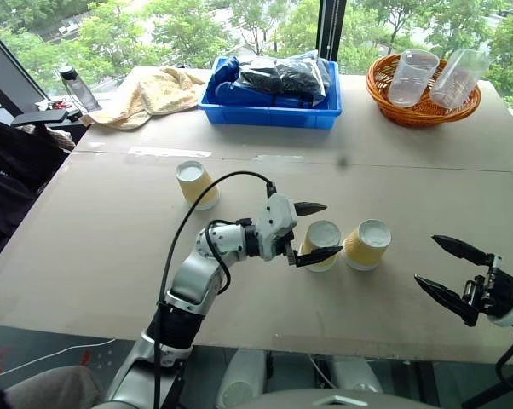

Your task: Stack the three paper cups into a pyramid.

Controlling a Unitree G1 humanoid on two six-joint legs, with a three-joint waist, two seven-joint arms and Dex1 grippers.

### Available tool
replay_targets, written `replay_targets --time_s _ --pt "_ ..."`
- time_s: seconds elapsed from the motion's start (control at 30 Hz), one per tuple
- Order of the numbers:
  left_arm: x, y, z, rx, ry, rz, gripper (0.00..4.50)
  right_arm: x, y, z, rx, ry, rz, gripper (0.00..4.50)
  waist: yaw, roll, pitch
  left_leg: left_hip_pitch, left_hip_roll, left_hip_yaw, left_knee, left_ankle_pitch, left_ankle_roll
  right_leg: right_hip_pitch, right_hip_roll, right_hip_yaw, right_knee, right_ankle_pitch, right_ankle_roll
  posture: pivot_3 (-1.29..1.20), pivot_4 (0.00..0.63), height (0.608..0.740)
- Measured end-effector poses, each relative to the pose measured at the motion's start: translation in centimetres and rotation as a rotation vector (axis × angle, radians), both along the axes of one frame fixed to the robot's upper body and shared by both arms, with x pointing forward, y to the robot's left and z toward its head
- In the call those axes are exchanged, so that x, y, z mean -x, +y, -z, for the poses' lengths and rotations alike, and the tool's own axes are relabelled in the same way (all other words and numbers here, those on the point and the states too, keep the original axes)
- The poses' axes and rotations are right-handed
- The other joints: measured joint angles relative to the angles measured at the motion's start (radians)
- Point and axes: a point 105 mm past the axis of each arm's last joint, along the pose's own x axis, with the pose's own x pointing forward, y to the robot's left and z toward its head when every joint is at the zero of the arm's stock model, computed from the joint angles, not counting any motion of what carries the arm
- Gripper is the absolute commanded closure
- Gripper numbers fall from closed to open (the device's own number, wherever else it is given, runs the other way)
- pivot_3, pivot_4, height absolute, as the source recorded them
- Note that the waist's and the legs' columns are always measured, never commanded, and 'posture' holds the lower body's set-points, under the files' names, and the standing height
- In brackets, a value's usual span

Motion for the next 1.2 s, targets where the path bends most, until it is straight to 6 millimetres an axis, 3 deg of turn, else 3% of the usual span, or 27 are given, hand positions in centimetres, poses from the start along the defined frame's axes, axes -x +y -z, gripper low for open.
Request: replay_targets --time_s 0.17,0.23,0.27,0.37,0.43,0.5,0.57,0.7,0.87,1.13,1.2 --pt "1.1 0.1 -4.5 0.079 -0.05 0.028 0.03 -2.1 1.6 -0.1 0.034 -0.02 0.002 0.0 0.0 0.0 0.0 0.0 0.0 -0.001 0.0 0.0 0.0 0.0 0.0 -0.001 0.0 0.0 0.0 0.0 0.15 0.74" --pt "1.1 1.2 -5.5 0.063 -0.047 0.01 0.03 -2.7 2.3 0.0 0.032 -0.015 -0.003 0.0 -0.001 0.0 0.0 0.0 0.0 -0.001 0.0 0.0 0.0 -0.001 0.001 -0.001 0.0 0.0 0.0 0.0 0.15 0.74" --pt "1.0 2.0 -5.8 0.031 -0.05 -0.007 0.03 -2.8 2.6 0.1 0.034 -0.01 -0.007 0.0 -0.005 0.0 0.0 0.0 0.0 -0.001 0.0 0.0 0.0 -0.001 0.001 -0.001 0.0 0.0 0.0 0.0 0.15 0.74" --pt "0.0 7.3 -6.3 -0.14 -0.047 -0.142 0.03 -3.2 3.6 0.2 0.034 -0.006 -0.043 0.0 -0.02 0.001 0.001 0.0 0.0 -0.001 -0.001 0.0 0.0 -0.002 0.001 0.0 0.0 0.0 0.0 0.0 0.15 0.74" --pt "-0.2 9.8 -7.1 -0.16 -0.031 -0.205 0.03 -3.4 4.0 0.3 0.029 -0.005 -0.064 0.0 -0.023 0.0 0.002 0.0 0.0 -0.001 -0.001 0.0 0.0 -0.002 0.0 0.0 0.0 0.0 0.0 0.0 0.15 0.74" --pt "1.0 12.2 -6.7 -0.211 0.027 -0.216 0.03 -3.7 4.4 0.3 0.026 -0.001 -0.082 0.0 -0.029 0.001 0.002 0.0 0.0 0.0 -0.001 0.0 0.0 -0.002 0.0 0.001 -0.001 0.0 0.0 0.0 0.15 0.74" --pt "3.1 13.2 -4.3 -0.271 0.165 -0.15 0.03 -3.8 4.7 0.6 0.024 0.015 -0.099 0.0 -0.024 0.002 0.003 -0.002 0.0 -0.001 -0.002 0.0 0.0 -0.003 0.0 0.0 -0.002 0.0 0.0 0.0 0.15 0.74" --pt "5.4 14.4 -2.6 -0.304 0.283 -0.101 0.03 -4.0 4.9 0.7 0.035 0.013 -0.12 0.0 -0.02 0.002 0.004 -0.007 0.0 -0.002 0.0 0.0 0.0 -0.008 0.0 -0.002 0.0 0.0 0.0 0.0 0.15 0.74" --pt "8.2 14.4 -3.9 -0.268 0.285 0.01 0.03 -4.3 5.3 1.0 0.046 0.021 -0.144 0.0 -0.02 0.002 0.004 -0.007 0.0 -0.002 0.0 0.0 0.0 -0.008 -0.001 -0.002 0.0 0.0 0.0 0.0 0.15 0.74" --pt "8.5 13.5 -4.9 -0.237 0.239 0.032 0.03 -4.8 5.2 1.2 0.07 0.014 -0.139 0.0 -0.024 0.002 0.004 -0.007 0.0 -0.001 0.0 -0.001 0.001 -0.008 0.0 -0.001 0.0 0.0 0.0 0.0 0.15 0.74" --pt "8.5 13.5 -4.9 -0.237 0.236 0.029 0.0 -4.8 5.2 1.2 0.074 0.016 -0.138 0.54 -0.024 0.002 0.004 -0.007 0.0 -0.001 -0.001 -0.001 0.001 -0.008 0.0 -0.001 0.0 0.0 0.0 0.0 0.15 0.74"
